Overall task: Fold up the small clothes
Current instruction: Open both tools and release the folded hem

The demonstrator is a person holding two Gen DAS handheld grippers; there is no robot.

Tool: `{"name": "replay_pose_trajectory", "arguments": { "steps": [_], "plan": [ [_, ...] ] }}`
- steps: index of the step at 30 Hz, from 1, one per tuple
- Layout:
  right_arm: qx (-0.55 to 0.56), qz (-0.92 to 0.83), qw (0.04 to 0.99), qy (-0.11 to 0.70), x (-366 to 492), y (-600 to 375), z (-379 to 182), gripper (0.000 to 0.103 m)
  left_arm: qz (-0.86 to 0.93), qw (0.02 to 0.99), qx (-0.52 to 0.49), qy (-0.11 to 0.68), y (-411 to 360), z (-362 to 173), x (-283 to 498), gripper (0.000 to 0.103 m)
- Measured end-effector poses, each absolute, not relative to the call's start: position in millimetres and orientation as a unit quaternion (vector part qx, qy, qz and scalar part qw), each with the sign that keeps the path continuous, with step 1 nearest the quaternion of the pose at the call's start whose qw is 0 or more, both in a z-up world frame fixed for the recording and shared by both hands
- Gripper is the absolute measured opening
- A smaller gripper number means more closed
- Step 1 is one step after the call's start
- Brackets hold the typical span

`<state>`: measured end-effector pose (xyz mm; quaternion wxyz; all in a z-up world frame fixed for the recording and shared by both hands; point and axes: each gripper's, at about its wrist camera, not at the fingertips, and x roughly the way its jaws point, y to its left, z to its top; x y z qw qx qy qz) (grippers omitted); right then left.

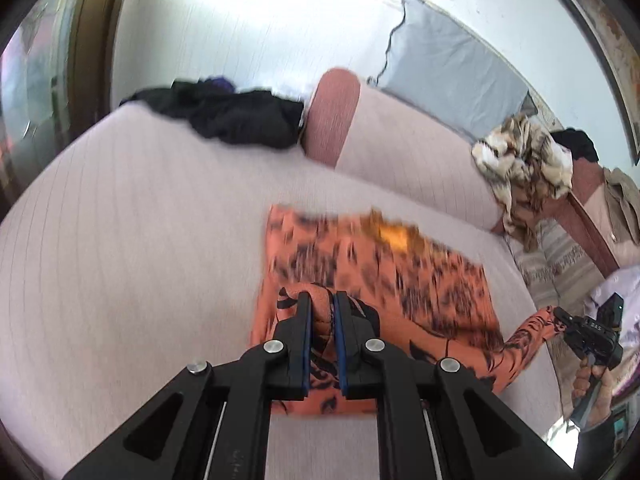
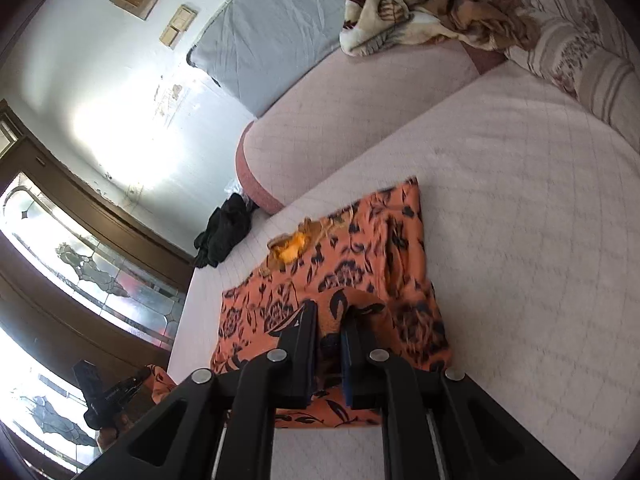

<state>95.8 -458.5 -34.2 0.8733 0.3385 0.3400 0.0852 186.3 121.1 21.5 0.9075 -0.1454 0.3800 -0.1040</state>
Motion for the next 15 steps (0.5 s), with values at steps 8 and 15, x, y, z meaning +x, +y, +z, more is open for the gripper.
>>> {"name": "replay_pose_trajectory", "arguments": {
  "steps": [8,15],
  "plan": [
    [0.335,-0.012,0.865,0.374,232.4,-477.0,-79.6,0.084,-0.015,0.909,-0.097,0.406,99.7,-38.2,353.1,0.056],
    [0.321,-0.001,0.877,0.356,128.2,-440.2,-91.9,0.085,-0.027,0.896,-0.174,0.407,145.1,-60.3,261.4,0.063]
  ]
}}
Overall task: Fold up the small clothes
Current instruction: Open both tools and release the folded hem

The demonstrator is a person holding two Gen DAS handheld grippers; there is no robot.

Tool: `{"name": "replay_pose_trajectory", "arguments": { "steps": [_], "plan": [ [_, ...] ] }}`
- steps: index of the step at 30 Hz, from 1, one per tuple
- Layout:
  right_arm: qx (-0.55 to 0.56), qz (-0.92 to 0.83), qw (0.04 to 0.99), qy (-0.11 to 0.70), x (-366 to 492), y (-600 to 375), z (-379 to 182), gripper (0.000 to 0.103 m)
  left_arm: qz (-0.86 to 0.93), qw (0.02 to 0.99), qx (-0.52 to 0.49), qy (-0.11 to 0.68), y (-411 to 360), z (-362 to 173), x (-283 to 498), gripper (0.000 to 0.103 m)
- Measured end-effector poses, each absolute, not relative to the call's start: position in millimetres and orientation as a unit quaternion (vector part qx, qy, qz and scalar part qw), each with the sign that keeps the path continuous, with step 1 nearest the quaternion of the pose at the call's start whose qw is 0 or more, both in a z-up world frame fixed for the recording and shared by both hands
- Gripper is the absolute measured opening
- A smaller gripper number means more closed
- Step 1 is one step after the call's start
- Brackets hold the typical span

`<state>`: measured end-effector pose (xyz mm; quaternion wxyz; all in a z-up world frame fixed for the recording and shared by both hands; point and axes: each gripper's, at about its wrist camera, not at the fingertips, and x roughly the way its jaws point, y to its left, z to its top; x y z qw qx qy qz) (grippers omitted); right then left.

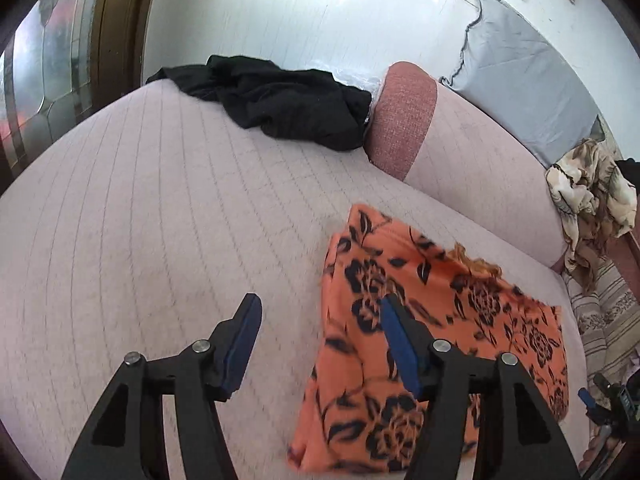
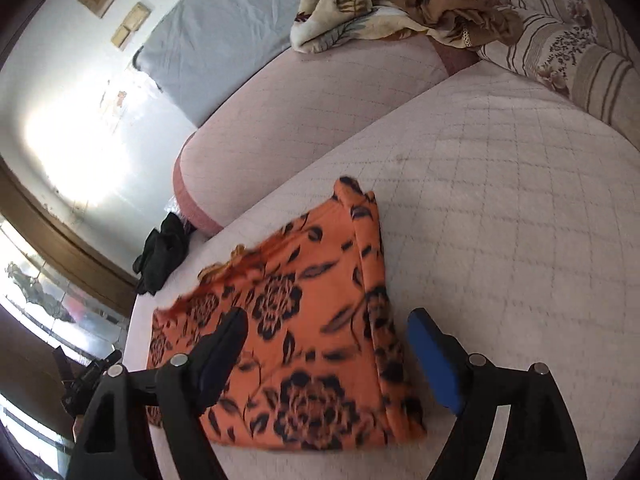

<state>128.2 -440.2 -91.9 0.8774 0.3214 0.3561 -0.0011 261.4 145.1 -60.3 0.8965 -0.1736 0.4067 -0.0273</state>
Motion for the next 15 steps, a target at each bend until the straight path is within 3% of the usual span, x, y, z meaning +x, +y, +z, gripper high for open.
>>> {"name": "replay_pose_trajectory", "arguments": {
  "steps": [5,11,14,15],
  "plan": [
    [0.406,0.011,0.823,0.397,74.4,-419.3,-132.7,0.085,-0.05,0.873,-0.214,0.436,132.9,-81.6,206.0,0.071],
    [0.479,-0.009,0.784,0.395,114.3,-417.5,-164.6,0.083,-0.021,0.854,-0.189,0.485,103.2,-115.4,226.4,0.074],
    [0.5,-0.03,0.778,0.379,129.1,-416.5,-168.5,0.083,-0.01,0.868,-0.179,0.464,96.3,-114.9,236.9,0.074],
    [0.508,-0.041,0.777,0.369,133.8,-417.8,-169.4,0.079,-0.012,0.867,-0.183,0.463,95.5,-115.0,244.0,0.058]
  ]
}}
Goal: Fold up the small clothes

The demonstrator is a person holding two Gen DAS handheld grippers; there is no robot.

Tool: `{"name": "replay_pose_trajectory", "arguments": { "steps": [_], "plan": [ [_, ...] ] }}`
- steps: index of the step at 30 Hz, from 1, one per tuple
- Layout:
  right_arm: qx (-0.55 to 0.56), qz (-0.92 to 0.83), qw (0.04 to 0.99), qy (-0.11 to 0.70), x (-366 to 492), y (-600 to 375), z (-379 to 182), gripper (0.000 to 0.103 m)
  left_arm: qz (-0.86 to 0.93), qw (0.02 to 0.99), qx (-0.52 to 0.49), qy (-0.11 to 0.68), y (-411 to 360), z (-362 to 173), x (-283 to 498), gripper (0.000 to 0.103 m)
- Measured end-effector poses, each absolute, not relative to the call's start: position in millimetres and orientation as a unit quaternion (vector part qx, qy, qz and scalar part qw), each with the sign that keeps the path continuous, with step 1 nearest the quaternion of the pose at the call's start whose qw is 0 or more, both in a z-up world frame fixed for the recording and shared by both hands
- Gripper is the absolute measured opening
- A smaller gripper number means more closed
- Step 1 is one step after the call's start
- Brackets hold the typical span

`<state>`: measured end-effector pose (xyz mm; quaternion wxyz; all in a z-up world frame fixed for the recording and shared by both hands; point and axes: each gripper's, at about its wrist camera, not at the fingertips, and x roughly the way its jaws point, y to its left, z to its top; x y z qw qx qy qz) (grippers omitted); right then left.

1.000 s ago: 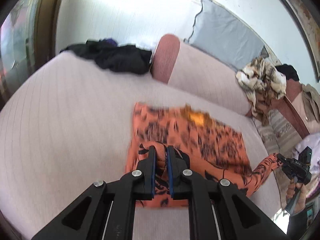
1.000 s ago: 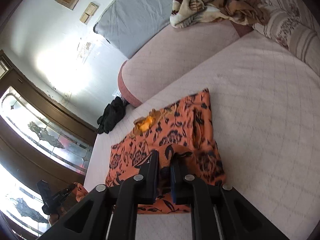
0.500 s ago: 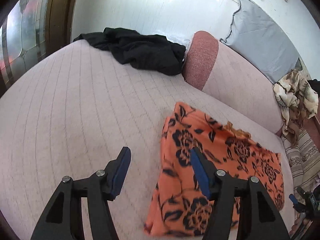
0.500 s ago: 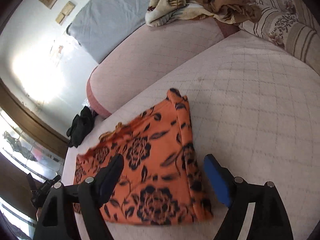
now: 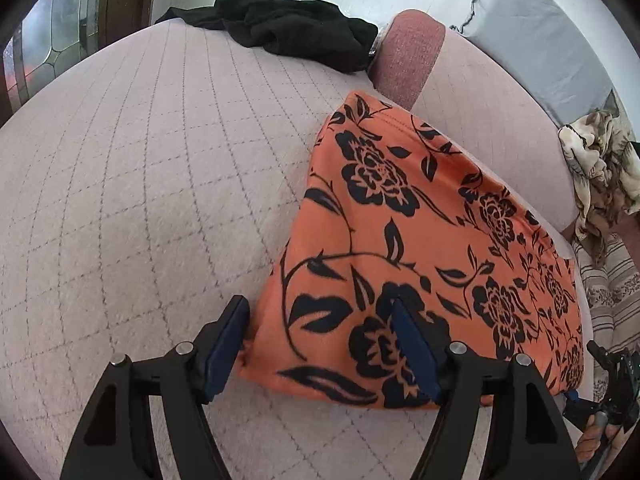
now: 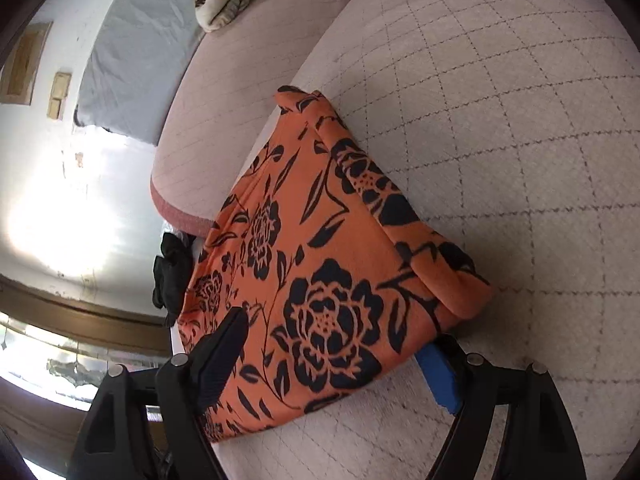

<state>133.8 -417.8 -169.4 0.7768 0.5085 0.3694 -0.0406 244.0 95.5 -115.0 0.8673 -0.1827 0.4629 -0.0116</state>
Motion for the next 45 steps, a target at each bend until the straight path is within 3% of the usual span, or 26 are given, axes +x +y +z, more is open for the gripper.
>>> {"name": "replay_pose_trajectory", "arguments": {
  "steps": [1,2,3,4,14,18,21,23,26,28,29,33,41,42,45],
  "plan": [
    [0.513,-0.049,0.776,0.364,139.1,-419.2,-170.5,0.063,-0.004,0.864,-0.18,0.47,94.6,-116.0,252.2,0.02],
    [0.517,-0.055,0.772,0.367,147.6,-421.1,-174.1,0.049,0.0,0.857,-0.184,0.482,94.3,-117.2,261.3,0.02],
    [0.518,-0.058,0.768,0.372,154.1,-422.4,-178.5,0.016,0.003,0.854,-0.196,0.483,95.7,-115.4,267.2,0.016],
    [0.516,-0.057,0.768,0.375,160.8,-422.7,-181.4,0.014,0.006,0.854,-0.194,0.483,94.8,-110.1,271.3,0.013],
    [0.421,0.003,0.852,0.311,137.2,-401.4,-57.6,0.01,-0.031,0.91,-0.176,0.375,89.7,8.3,195.8,0.01],
    [0.413,0.011,0.851,0.325,75.0,-398.2,-52.3,0.01,-0.035,0.904,-0.168,0.39,94.7,-0.7,129.6,0.011],
    [0.411,0.0,0.824,0.389,26.9,-395.4,-98.8,0.018,-0.032,0.881,-0.153,0.446,96.5,-60.7,105.2,0.018],
    [0.398,-0.042,0.797,0.453,5.0,-401.2,-147.0,0.031,0.006,0.851,-0.15,0.503,108.9,-103.8,100.0,0.021],
    [0.447,-0.064,0.781,0.431,-30.5,-426.4,-163.9,0.034,0.025,0.857,-0.191,0.478,132.2,-93.8,93.4,0.033],
    [0.418,-0.115,0.803,0.41,-41.9,-439.4,-140.6,0.054,0.05,0.882,-0.162,0.44,133.7,-68.4,92.2,0.034],
    [0.405,-0.136,0.815,0.392,-45.9,-446.0,-126.3,0.055,0.051,0.893,-0.146,0.423,130.3,-54.8,91.7,0.035],
    [0.38,-0.105,0.84,0.374,-21.3,-458.8,-90.5,0.06,0.003,0.913,-0.102,0.394,101.9,-32.2,98.6,0.055],
    [0.259,-0.045,0.847,0.462,141.3,-445.0,-103.7,0.06,-0.086,0.907,-0.034,0.411,26.2,-57.8,121.4,0.055],
    [0.242,-0.043,0.843,0.479,155.9,-441.9,-109.8,0.056,-0.089,0.904,-0.033,0.418,21.3,-62.2,121.2,0.055],
    [0.167,-0.038,0.844,0.507,182.0,-422.5,-112.0,0.007,-0.09,0.901,-0.027,0.424,17.1,-71.8,120.1,0.055]
  ]
}}
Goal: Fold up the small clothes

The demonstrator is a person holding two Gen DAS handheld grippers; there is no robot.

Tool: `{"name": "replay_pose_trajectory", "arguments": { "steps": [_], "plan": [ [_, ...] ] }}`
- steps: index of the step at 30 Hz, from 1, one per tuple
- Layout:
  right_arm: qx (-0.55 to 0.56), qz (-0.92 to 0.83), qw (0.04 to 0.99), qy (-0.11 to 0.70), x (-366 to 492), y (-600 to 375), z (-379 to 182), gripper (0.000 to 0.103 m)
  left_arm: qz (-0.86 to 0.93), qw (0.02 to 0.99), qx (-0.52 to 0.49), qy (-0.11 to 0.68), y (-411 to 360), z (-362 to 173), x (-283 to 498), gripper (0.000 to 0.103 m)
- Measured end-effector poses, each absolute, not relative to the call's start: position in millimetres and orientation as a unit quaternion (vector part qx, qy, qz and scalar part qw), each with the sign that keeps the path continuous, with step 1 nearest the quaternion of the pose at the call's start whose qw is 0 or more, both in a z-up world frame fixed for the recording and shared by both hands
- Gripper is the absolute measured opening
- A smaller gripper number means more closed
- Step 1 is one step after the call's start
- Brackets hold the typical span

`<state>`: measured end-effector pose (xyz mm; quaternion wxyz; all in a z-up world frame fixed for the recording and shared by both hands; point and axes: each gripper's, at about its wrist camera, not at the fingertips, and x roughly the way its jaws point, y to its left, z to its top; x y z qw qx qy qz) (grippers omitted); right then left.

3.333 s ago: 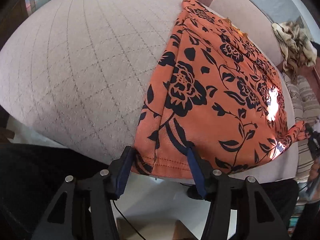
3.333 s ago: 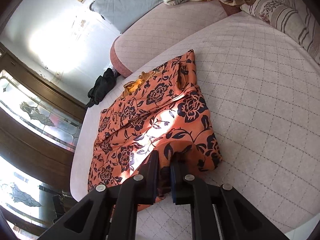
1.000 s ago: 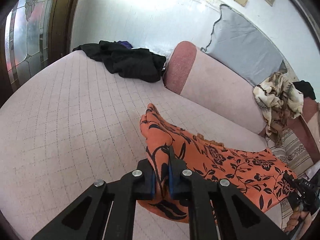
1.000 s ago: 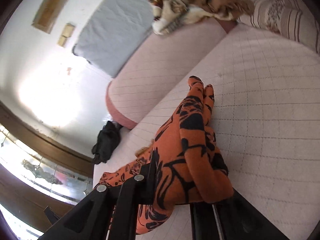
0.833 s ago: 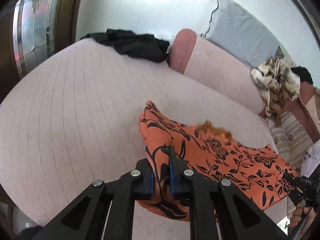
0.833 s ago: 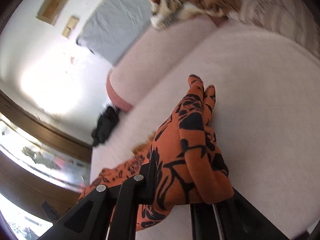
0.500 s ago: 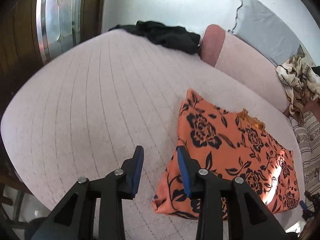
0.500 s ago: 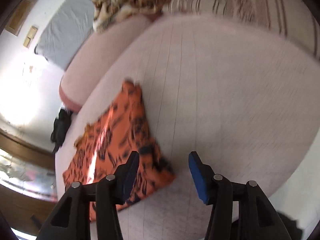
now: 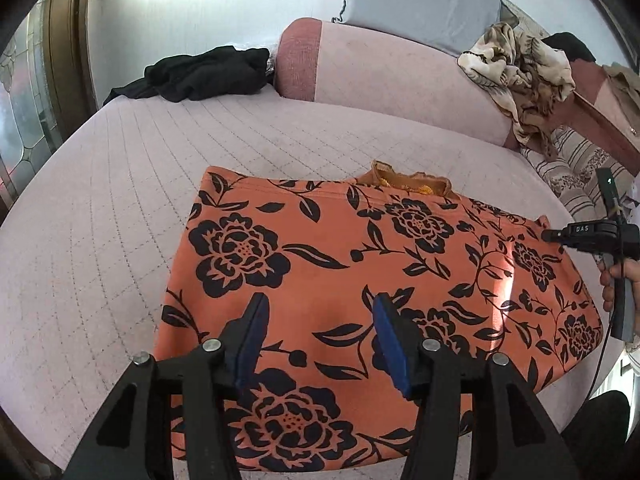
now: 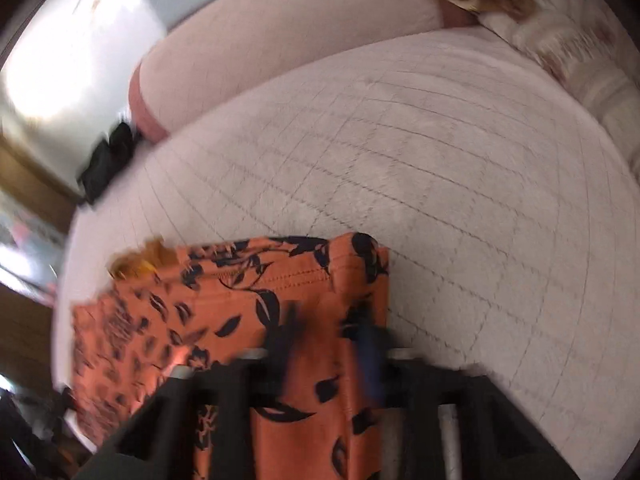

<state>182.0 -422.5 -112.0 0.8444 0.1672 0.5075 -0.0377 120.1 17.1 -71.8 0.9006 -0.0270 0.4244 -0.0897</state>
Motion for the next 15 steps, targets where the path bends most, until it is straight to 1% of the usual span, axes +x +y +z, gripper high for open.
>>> {"name": "replay_pose_trajectory", "arguments": {
  "steps": [2,4,6,8,9,10,11,13,15],
  "plan": [
    [0.114,-0.054,0.869,0.478,181.2,-409.7,-90.7,0.006,-0.087,0.903,-0.025,0.42,19.7,-73.1,121.1,0.055],
    [0.094,-0.067,0.889,0.444,176.4,-405.5,-71.1,0.007,-0.087,0.909,-0.031,0.408,22.3,-73.4,123.1,0.055],
    [0.09,-0.086,0.881,0.456,185.4,-409.8,-83.5,0.007,-0.08,0.9,-0.026,0.429,20.6,-85.8,131.3,0.057],
    [0.108,-0.096,0.85,0.507,196.0,-423.4,-121.1,0.013,-0.071,0.885,-0.006,0.46,16.2,-107.9,141.6,0.057],
    [0.135,-0.1,0.844,0.51,193.3,-432.7,-128.5,0.021,-0.07,0.892,0.009,0.447,14.0,-108.0,139.1,0.058],
    [0.158,-0.11,0.849,0.491,186.2,-438.4,-124.2,0.033,-0.071,0.894,0.021,0.441,12.2,-103.8,136.0,0.058],
    [0.168,-0.124,0.854,0.476,178.8,-440.3,-115.7,0.037,-0.073,0.894,0.021,0.441,12.5,-99.5,133.7,0.058],
    [0.164,-0.14,0.864,0.455,165.3,-438.8,-96.0,0.05,-0.076,0.898,-0.001,0.434,18.3,-90.4,129.5,0.058],
    [0.168,-0.132,0.882,0.419,145.7,-433.8,-66.0,0.051,-0.074,0.904,-0.017,0.42,25.9,-79.9,123.7,0.058]
  ]
}}
